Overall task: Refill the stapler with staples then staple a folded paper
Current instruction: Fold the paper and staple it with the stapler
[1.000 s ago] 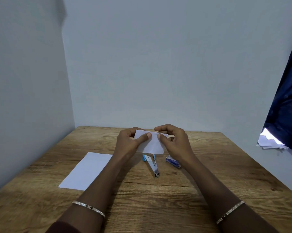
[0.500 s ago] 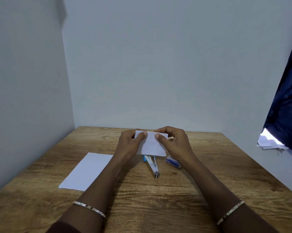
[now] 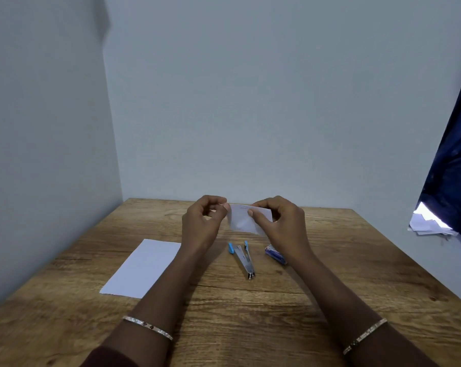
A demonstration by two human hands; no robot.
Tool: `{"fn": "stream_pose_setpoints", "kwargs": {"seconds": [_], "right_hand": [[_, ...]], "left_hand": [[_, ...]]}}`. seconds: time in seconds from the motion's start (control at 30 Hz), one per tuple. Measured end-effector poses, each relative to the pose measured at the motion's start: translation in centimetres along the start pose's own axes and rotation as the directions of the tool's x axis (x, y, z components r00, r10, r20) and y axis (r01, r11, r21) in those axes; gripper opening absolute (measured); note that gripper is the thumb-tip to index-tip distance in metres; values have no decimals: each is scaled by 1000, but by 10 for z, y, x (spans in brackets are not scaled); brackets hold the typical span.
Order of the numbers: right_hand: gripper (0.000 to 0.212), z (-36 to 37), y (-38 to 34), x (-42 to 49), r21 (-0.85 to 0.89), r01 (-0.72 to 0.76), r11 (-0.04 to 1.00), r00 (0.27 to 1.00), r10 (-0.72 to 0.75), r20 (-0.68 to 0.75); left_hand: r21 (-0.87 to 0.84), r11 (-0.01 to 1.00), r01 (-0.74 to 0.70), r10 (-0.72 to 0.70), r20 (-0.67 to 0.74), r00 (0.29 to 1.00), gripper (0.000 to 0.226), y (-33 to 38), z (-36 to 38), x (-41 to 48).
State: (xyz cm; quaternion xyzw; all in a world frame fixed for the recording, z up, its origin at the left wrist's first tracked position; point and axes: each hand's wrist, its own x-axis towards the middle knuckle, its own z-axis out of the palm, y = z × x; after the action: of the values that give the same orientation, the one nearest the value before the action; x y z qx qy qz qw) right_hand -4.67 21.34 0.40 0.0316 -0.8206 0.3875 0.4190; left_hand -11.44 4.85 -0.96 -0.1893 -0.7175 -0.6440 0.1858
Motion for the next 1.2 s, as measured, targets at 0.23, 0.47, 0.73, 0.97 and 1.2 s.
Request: {"fn": "stream_pose_setpoints", "kwargs": {"seconds": [0.23,0.47,0.73,0.97,1.2], "right_hand": [[16,6,-16,-18,-277,220,936,973,-229,-1],[16,19,-49,-46,-427,458,780,887,-431,163],[13,54,-81,-76,-467,610,640,793,-490,363],[16,77,-92,-85,-524,444,727,833,-119,540],[37,79,-87,-85,-434,214,875,866,36,499]], "left_hand": [[240,967,-89,125,-137,983,13,3,-9,-12],[323,945,-42,106,-182,977,14,12,-43,-40],[368,930,-7,100,-234,967,16,15,-86,-66],[398,918,8,81,-208,975,16,14,-98,-70],[425,904,-35,113,-159,981,14,13,-94,-68]]}}
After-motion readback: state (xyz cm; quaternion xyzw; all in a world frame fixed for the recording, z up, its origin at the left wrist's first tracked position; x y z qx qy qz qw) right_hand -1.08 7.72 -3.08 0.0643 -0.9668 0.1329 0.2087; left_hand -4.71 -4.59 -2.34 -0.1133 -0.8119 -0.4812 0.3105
